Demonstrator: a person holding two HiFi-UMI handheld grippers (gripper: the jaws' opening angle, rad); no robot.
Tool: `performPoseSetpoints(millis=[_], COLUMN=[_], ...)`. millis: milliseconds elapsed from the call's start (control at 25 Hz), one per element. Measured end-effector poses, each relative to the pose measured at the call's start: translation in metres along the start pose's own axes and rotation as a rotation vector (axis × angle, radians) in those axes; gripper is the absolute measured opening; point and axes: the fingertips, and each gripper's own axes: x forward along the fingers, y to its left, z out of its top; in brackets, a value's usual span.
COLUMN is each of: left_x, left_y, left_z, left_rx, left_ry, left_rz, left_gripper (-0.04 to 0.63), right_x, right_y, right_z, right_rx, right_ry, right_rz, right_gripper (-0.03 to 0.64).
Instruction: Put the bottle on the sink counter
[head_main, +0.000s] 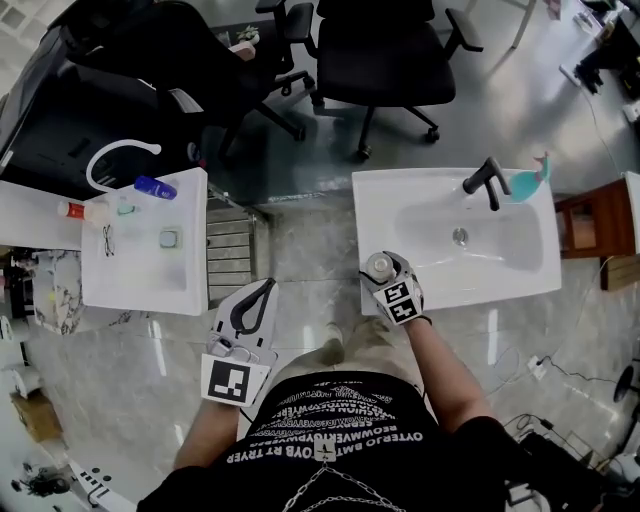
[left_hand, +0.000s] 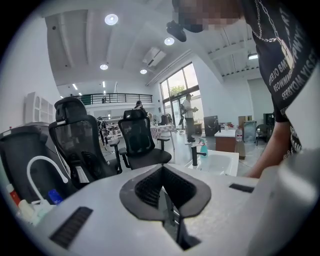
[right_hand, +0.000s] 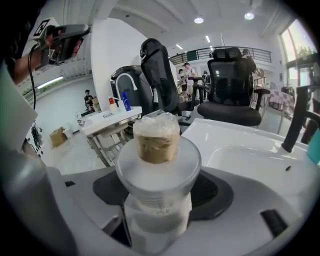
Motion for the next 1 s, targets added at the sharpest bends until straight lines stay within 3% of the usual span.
performPoseSetpoints(millis=[160,720,880,1000], left_x=[-0.003,-0.024,-0.032,-0.04], left_y=[0.002,0.005,0.005,0.007], left_z=[-0.003,0.006,0.012,0.017], left_rx=[-0.012,-0.009,0.007,0.01], left_ry=[0.003,-0.034,-0.068,-0.095], left_rz=[0.01,-0.006,-0.022,-0.033], left_gripper=[0.006,0.006,0.006,0.006], right_x=[0.006,-0.023,-0.062,-0.106], right_y=[0.001,0.012,0.011,0.013], right_z=[0.0,-0.006,-0.013,-0.001], right_rx=[-0.063,-0.035,0.022,0.084], right_ry=[-0.019,0.018,0.015,-0.045], right_rz=[-0.024,-0.008,-0.063,-0.132], right_gripper=[0.334,0.359,0.359,0.357])
